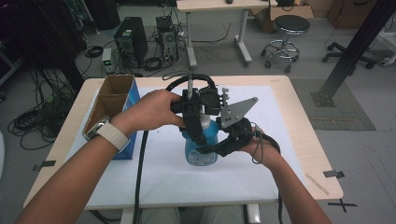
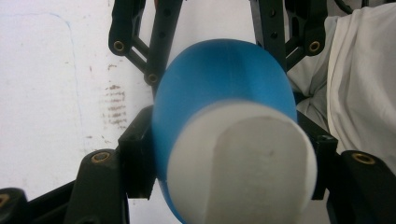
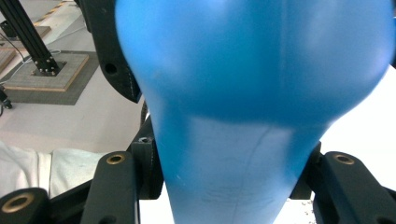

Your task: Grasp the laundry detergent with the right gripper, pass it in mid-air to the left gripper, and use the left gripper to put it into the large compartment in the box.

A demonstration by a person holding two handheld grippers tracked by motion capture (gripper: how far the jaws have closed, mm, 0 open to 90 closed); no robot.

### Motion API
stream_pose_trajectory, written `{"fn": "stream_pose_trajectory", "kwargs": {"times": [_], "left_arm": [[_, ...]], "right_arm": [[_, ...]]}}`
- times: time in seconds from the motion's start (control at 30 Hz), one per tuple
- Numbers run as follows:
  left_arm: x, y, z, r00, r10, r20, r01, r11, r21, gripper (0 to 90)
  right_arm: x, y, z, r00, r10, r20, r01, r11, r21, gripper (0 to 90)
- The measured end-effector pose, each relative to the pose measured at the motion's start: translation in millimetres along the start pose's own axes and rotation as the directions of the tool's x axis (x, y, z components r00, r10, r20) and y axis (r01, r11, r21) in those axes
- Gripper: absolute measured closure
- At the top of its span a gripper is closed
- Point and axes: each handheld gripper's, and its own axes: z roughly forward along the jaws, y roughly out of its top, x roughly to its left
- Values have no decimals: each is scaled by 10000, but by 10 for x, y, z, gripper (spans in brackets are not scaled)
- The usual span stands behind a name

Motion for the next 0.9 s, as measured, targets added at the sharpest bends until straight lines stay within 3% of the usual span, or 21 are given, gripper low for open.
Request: {"fn": "stream_pose_trajectory", "kwargs": {"times": [0.23, 0.4, 0.47, 0.67, 0.8, 0.9], "left_arm": [[-32, 3, 0, 9999, 22, -116, -23, 10000, -23, 382], [-12, -10, -22, 9996, -267, -66, 267, 9996, -87, 382], [-4, -25, -36, 9991, -396, -157, 396, 9992, -23, 382], [26, -136, -104, 9932, -1075, -438, 1071, 9942, -113, 381], [57, -215, -154, 9848, -1627, -611, 1627, 9867, -57, 381], [76, -269, -193, 9780, -1955, -728, 1953, 9807, -90, 381]], "right_arm": [[16, 2, -1, 10000, -93, 12, 93, 9999, 40, 450], [6, 2, -10, 10000, 21, -75, -21, 10000, -46, 435], [-22, -13, -22, 9992, 347, -202, -348, 9994, -29, 322], [-69, -225, -267, 9909, 1300, 340, -1310, 9910, 288, 163], [-83, -342, -474, 9778, 1850, 982, -1919, 9792, 660, 113], [-92, -392, -634, 9646, 2001, 1720, -2231, 9666, 1261, 88]]}}
